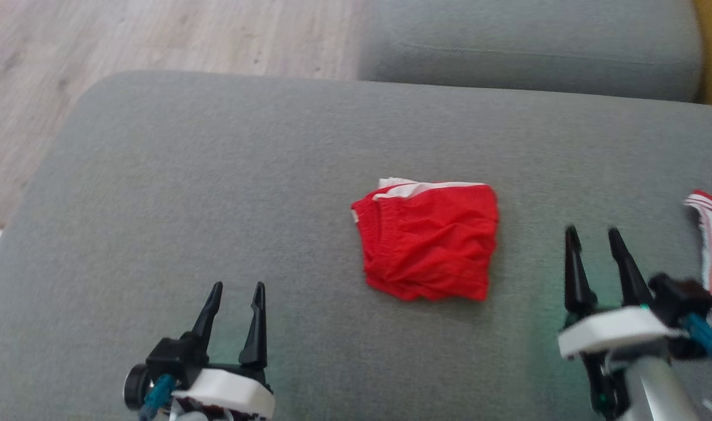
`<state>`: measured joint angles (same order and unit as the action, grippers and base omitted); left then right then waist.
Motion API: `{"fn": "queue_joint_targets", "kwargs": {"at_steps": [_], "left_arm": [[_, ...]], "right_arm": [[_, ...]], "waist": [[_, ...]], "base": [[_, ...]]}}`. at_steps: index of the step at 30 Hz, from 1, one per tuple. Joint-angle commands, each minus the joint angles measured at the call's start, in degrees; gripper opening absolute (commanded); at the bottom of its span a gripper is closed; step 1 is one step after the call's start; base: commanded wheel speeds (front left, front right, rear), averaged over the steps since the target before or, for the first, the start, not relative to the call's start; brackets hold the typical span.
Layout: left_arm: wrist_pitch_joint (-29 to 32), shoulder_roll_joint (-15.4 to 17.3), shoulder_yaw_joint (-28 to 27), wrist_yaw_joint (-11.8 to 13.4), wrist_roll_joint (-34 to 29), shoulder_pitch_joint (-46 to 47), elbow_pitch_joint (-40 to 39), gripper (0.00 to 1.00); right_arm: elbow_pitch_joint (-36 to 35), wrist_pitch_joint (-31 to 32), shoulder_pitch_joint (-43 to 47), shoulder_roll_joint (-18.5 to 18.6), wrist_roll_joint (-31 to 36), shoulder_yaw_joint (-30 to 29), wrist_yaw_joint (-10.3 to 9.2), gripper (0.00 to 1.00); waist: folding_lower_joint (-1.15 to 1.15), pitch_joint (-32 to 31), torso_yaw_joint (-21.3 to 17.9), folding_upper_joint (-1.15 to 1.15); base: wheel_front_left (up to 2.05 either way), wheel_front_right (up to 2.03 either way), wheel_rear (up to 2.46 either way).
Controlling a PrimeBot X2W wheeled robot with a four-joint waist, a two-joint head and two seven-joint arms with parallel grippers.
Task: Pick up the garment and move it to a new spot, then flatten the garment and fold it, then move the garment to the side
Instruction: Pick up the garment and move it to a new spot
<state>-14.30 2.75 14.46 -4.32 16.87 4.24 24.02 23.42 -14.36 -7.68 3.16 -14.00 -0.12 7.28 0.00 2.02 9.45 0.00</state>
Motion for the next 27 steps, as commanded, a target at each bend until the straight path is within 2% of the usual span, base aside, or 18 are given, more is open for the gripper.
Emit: {"fn": "queue_joint_targets", "kwargs": {"at_steps": [1, 9, 16, 22, 27], "left_arm": [[-0.7, 0.1, -2.5, 0.5, -0.9, 0.4, -2.1, 1.00], [-0.7, 0.1, -3.7, 1.7, -2.2, -3.1, -3.8, 1.00], [-0.7, 0.1, -3.4, 2.1, -2.4, -4.6, -4.4, 1.00], [-0.7, 0.1, -3.0, 1.9, -2.3, -4.2, -4.4, 1.00], [-0.7, 0.1, -2.3, 1.7, -1.6, -4.0, -4.0, 1.00]], "right_arm": [[-2.4, -0.6, -0.8, -0.3, 0.8, 0.8, 0.21, 1.00], [-1.7, -0.6, 5.8, -0.3, 3.9, 0.0, 0.21, 1.00], [-1.8, -0.6, 6.3, -0.3, 3.6, 0.8, 0.21, 1.00], [-1.4, -0.6, 5.3, -0.3, 5.2, 5.8, 0.21, 1.00], [1.2, -0.6, 3.5, -0.3, 9.3, 12.0, 0.21, 1.00]], "waist": [[0.00, -0.9, -1.5, 0.00], [0.00, -2.1, -3.1, 0.00], [0.00, -2.2, -3.0, 0.00], [0.00, -1.7, -2.3, 0.00], [0.00, -0.8, -1.0, 0.00]], "base": [[0.00, 0.00, 0.00], [0.00, 0.00, 0.00], [0.00, 0.00, 0.00], [0.00, 0.00, 0.00], [0.00, 0.00, 0.00]]}}
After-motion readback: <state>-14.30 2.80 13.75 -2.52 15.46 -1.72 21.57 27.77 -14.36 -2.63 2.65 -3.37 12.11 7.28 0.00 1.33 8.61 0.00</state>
